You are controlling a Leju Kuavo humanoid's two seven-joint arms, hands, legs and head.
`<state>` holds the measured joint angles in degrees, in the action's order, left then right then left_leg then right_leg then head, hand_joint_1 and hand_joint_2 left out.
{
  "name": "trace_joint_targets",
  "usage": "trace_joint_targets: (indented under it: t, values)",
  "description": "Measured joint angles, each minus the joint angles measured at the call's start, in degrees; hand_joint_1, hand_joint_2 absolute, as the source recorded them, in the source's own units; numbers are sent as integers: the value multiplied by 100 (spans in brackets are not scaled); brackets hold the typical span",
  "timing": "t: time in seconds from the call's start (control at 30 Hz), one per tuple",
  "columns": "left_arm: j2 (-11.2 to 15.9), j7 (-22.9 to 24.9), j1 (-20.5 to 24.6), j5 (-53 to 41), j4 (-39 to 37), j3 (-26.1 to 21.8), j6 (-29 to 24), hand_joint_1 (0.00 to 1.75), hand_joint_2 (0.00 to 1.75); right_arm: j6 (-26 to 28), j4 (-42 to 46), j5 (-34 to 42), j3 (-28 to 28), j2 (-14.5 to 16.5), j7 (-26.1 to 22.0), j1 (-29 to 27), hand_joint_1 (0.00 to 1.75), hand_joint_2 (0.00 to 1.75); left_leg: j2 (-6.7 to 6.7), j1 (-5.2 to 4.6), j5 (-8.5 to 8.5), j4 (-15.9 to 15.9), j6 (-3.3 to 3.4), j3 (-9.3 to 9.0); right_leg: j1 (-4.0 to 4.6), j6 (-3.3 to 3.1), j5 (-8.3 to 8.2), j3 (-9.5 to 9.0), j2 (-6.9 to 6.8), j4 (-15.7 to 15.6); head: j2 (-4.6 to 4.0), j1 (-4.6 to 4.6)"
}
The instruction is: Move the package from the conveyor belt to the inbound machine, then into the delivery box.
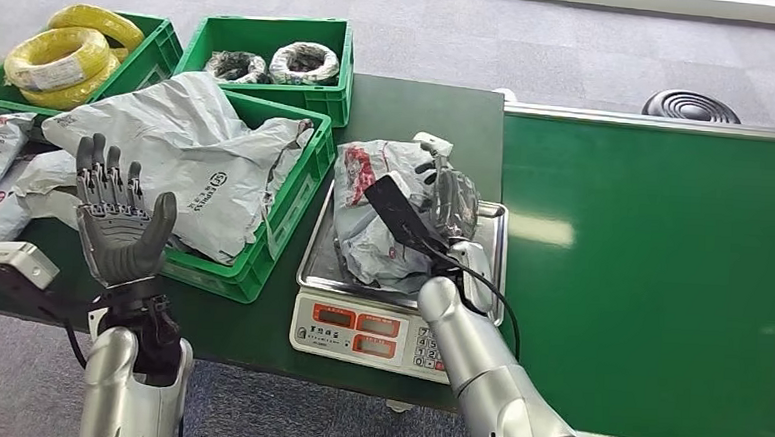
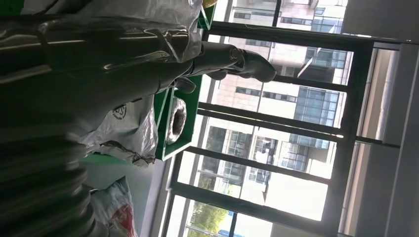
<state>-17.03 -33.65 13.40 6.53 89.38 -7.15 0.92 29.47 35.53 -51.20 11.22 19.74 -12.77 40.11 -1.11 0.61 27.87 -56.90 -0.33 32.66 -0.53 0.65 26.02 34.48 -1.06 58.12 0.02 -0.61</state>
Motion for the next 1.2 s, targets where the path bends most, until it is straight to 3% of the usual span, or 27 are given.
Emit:
trace_joint_targets:
  t: [0.13, 0.57, 0.73, 0.9, 1.03, 1.2]
  values:
    - [-9, 20, -3, -11, 13, -114, -26, 0, 175, 371, 887, -145, -20, -102, 80, -320, 0, 175, 3, -1, 0, -1, 0, 0, -1, 0, 0, 0, -1, 0, 0, 2]
    - [-24, 1, -47, -68, 12, -253, -59, 0, 175, 835, 4826, 2, -267, -264, -488, -1456, 0, 175, 1, -1, 3, 0, 0, 2, -1, 0, 1, 2, -1, -2, 0, 1]
    - [-24, -157, -58, -109, 15, -249, -88, 0, 175, 1004, 5967, -129, -346, -252, -1200, -1938, 0, 175, 1, -1, 3, 0, 0, 2, -1, 0, 1, 1, -2, -2, 0, -1]
    - [-22, -235, -58, -477, 196, -162, -313, 0, 175, 1005, 6624, 139, -489, -174, -1571, -2371, 0, 175, 1, -1, 4, 0, 0, 0, -1, 0, 2, 2, -2, -3, 0, -1]
    - [8, 100, 144, -1655, 390, 241, -788, 0, 175, 1005, 6890, 411, -674, -67, -1794, -2715, 0, 175, 7, -1, 4, 0, 0, 0, -1, 0, 2, -5, -9, -4, 0, 0]
    - [29, 235, 334, -1983, 462, 625, -981, 0, 175, 1005, 7055, 467, -808, 7, -1849, -2912, 0, 175, -6, -1, 4, 0, 0, -7, -2, 0, 1, -5, 3, -4, 0, -1]
